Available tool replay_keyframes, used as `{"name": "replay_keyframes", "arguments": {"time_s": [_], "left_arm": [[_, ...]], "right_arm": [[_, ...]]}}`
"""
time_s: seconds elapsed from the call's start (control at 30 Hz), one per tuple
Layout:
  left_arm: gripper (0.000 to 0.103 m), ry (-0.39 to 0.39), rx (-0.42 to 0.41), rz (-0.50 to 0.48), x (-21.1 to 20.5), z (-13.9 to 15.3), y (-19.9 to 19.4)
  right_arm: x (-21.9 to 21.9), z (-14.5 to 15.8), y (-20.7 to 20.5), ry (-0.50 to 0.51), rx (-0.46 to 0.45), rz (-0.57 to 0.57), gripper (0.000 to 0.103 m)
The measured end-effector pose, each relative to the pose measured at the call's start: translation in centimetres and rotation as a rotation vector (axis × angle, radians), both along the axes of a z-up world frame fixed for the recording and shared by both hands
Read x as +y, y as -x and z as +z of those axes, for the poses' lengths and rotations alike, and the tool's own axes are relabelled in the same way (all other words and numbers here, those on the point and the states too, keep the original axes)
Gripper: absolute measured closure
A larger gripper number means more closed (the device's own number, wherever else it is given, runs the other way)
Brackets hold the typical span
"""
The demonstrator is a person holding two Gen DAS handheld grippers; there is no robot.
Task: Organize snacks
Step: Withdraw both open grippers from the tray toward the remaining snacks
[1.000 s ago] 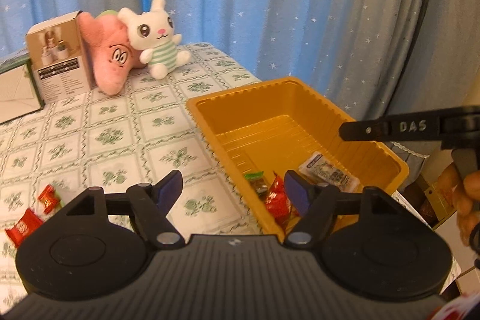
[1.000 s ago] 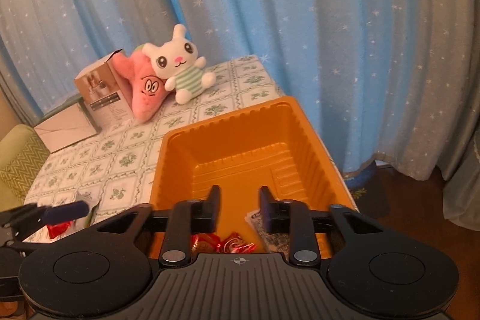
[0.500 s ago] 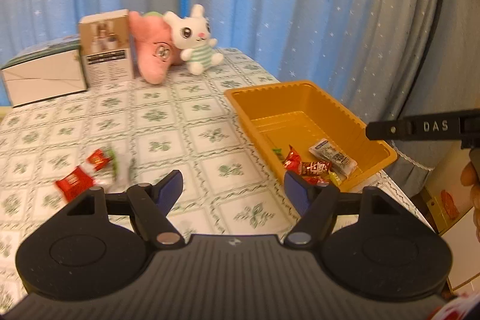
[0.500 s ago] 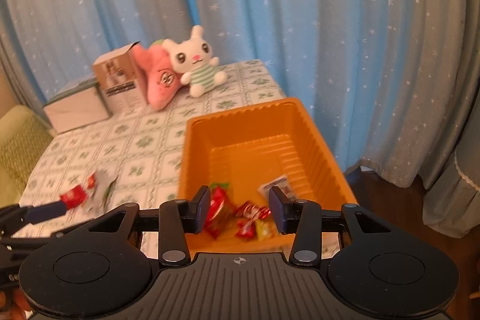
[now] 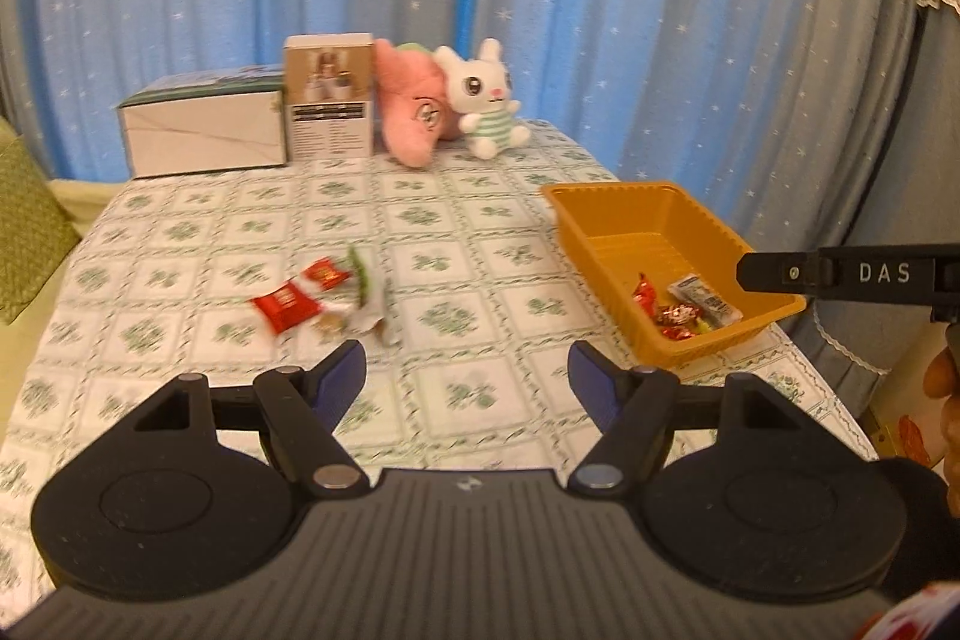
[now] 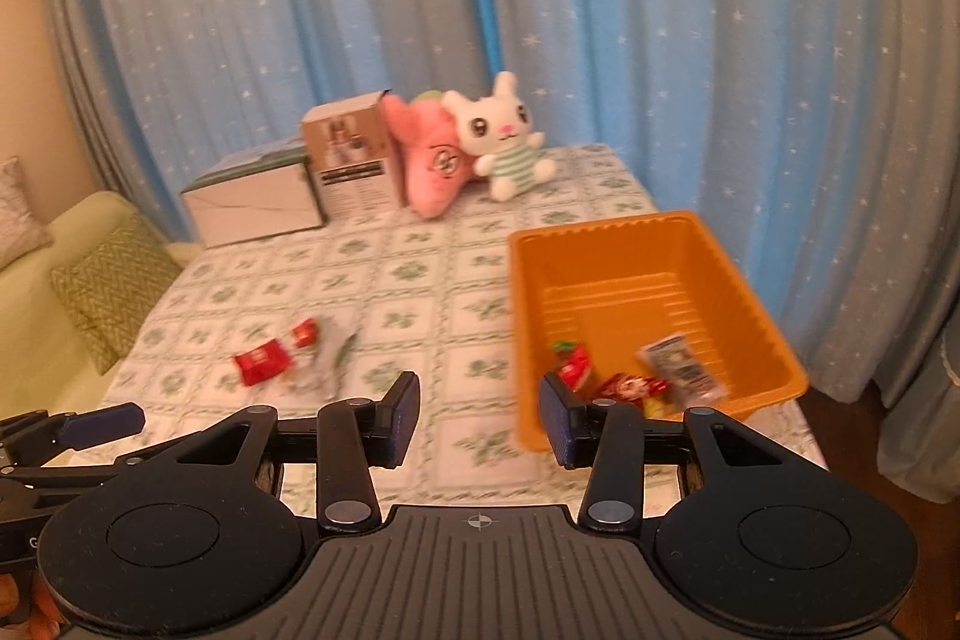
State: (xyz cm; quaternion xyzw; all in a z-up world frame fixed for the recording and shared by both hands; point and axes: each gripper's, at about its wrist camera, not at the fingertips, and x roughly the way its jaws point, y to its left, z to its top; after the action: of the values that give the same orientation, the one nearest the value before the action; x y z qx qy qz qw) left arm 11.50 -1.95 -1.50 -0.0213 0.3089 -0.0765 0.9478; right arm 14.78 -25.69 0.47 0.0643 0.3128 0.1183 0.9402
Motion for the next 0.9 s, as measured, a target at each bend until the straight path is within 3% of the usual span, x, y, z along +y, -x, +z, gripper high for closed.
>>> {"name": "replay_keyframes", "arguments": {"time_s": [0.4,0.6,0.73,0.9], "left_arm": [[0.032,-0.002,-0.004,0.088,3.9,-0.6,2.8],[0.032,0.016,0.019,0.101,5.1,-1.6,2.5],[0.031,0.030,0.009,0.118,5.9,-1.9,2.3],[0.028,0.023,0.011,0.126,7.1,-2.2,1.3]], "right_arm": [[4.1,-1.9,3.5,-0.018,-0.082,0.061,0.058],[5.3,-3.5,3.4,-0.037,-0.059,0.104,0.057],[6.0,-4.2,3.0,-0.056,-0.047,0.116,0.036],[7.0,-4.7,1.9,-0.040,-0.034,0.127,0.034]]}}
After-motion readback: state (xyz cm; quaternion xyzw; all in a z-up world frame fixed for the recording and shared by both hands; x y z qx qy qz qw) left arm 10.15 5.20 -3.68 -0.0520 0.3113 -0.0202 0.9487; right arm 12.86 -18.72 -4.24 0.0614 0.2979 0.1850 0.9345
